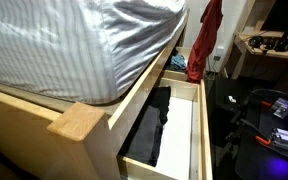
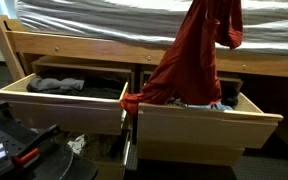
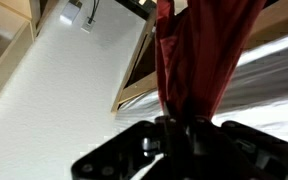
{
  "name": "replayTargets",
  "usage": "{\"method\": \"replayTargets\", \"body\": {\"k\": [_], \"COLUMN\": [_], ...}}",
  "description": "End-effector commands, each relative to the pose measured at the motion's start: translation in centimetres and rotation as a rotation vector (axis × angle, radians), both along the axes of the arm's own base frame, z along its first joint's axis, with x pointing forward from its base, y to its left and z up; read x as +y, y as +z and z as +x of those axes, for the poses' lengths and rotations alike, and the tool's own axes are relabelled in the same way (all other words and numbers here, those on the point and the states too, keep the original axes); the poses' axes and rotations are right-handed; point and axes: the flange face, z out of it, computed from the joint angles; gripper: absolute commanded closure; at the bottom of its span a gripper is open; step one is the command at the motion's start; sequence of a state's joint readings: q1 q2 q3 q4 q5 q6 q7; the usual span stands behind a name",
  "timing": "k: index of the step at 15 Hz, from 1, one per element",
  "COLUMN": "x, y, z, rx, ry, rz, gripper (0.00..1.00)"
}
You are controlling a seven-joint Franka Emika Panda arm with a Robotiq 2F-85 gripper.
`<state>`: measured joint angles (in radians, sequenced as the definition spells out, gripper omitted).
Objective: Pull out the red shirt from the topmost drawer on the left and put it inside the topmost drawer on the right, close the topmost drawer on the right then close the topmost drawer on the left
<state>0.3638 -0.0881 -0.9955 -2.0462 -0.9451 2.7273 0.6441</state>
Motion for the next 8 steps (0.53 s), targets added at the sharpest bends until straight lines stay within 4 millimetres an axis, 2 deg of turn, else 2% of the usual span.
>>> {"method": "replayTargets", "body": {"k": [1,6,7,8], "x": [-0.9,-2.4,-2.8,-3.9], "y": [4.0,7.7,8.2,7.6], "z": [0.4,1.0,1.1,1.5], "rx": [-0.03,-0.072,-0.075,-0.071], "ry": [-0.011,0.005,-0.002,-0.008], "rz": [-0.064,-0.121,-0.128,-0.122], "gripper": [0.98,0.98,0.98,0.98]}}
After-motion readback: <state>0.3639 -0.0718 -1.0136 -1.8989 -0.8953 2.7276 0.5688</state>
